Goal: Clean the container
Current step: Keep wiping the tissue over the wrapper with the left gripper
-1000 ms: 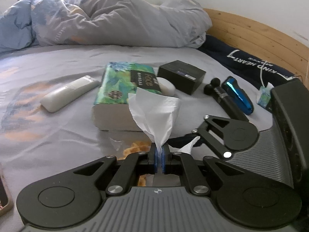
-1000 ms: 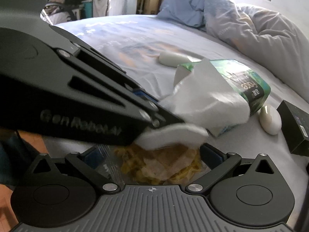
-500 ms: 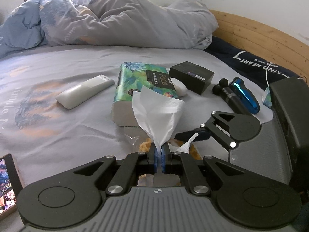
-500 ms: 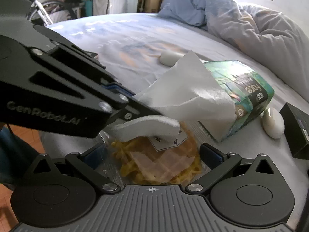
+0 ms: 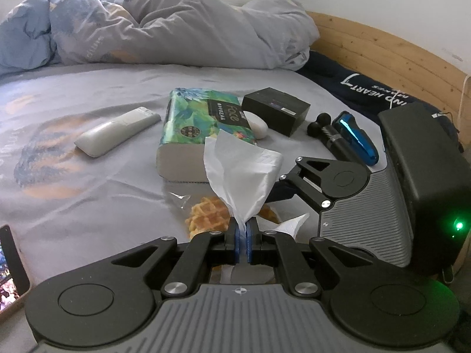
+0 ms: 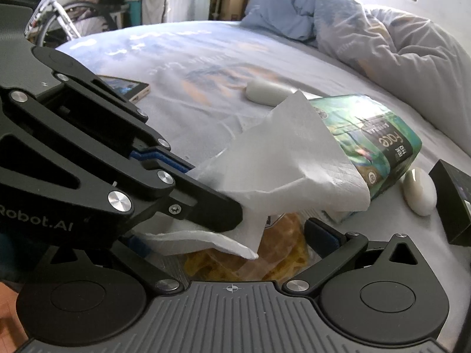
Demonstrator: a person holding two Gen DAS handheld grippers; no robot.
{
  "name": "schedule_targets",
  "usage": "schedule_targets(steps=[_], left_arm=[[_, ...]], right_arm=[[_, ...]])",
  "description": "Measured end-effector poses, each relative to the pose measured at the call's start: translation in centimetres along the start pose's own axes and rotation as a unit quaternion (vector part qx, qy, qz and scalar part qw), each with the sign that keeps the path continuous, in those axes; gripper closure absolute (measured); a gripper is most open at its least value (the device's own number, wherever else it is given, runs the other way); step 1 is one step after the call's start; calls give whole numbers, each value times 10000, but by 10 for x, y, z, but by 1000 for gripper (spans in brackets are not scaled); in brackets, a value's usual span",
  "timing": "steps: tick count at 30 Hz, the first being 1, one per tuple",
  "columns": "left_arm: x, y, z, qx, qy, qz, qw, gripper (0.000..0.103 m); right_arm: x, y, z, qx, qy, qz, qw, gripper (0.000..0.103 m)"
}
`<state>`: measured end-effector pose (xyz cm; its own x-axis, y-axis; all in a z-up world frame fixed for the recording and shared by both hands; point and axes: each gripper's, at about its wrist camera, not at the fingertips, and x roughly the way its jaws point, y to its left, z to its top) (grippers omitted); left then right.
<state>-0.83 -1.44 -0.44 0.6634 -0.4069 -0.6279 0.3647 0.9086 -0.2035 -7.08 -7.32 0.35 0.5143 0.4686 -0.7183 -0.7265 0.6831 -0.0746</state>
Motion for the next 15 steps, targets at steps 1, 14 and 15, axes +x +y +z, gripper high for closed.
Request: schedule_targets(steps=[1, 14, 15], left_arm=[[0, 0, 0, 2, 3, -8, 10000, 95], [11, -11, 5, 43, 33, -105, 9999, 95], [12, -12, 5, 41, 34, -98, 9999, 95]], right_arm=[[0, 0, 0, 1, -2, 0, 10000, 0], [0, 1, 0, 8, -35, -2, 10000, 0], [1, 0, -1, 8, -39, -2, 10000, 0]])
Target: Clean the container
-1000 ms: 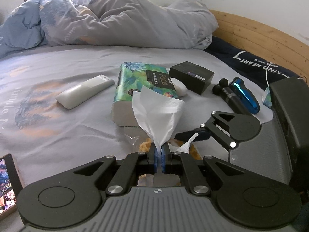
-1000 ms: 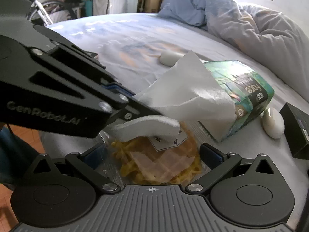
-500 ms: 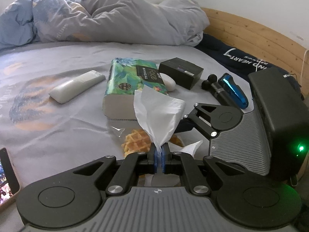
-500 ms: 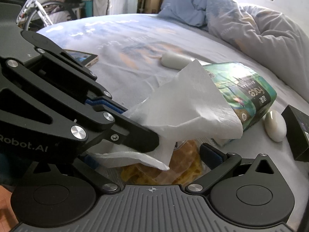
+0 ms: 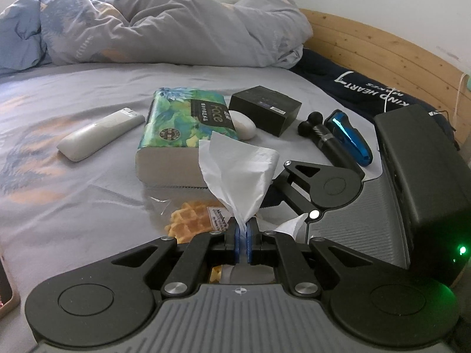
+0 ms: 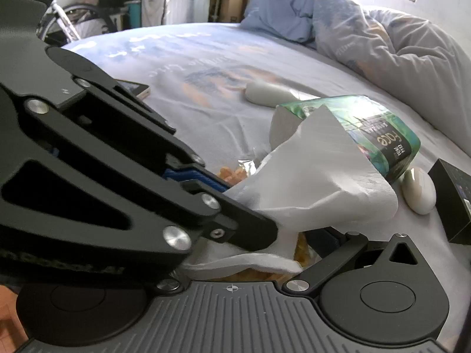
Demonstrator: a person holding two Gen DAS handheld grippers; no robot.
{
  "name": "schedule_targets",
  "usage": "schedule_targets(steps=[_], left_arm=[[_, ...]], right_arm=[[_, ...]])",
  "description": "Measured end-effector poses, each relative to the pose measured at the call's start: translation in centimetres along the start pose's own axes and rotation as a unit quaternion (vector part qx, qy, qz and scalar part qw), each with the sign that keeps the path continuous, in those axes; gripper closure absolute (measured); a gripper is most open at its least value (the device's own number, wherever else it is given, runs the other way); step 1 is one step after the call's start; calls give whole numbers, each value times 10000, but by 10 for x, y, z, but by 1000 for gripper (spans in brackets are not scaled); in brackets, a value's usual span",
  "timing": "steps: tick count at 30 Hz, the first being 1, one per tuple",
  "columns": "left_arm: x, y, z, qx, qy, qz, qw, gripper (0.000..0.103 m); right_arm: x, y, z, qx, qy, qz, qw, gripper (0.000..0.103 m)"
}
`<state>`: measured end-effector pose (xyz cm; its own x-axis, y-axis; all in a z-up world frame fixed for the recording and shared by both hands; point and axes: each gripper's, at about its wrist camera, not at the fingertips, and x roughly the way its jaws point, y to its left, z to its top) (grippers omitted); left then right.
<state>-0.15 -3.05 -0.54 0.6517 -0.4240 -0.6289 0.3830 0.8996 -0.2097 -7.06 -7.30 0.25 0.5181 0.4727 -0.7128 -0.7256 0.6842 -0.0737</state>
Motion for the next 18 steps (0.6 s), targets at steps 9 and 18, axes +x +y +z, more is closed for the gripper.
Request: schedule_targets(steps=[9, 18], left_arm=[[5, 3, 4, -50, -31, 138, 9999, 94], [7, 5, 6, -76, -70, 264, 9996, 94]], right_arm=[[-5, -1, -6, -63, -64, 26, 10000, 0], [-16, -2, -13, -222, -91, -66, 9997, 0]])
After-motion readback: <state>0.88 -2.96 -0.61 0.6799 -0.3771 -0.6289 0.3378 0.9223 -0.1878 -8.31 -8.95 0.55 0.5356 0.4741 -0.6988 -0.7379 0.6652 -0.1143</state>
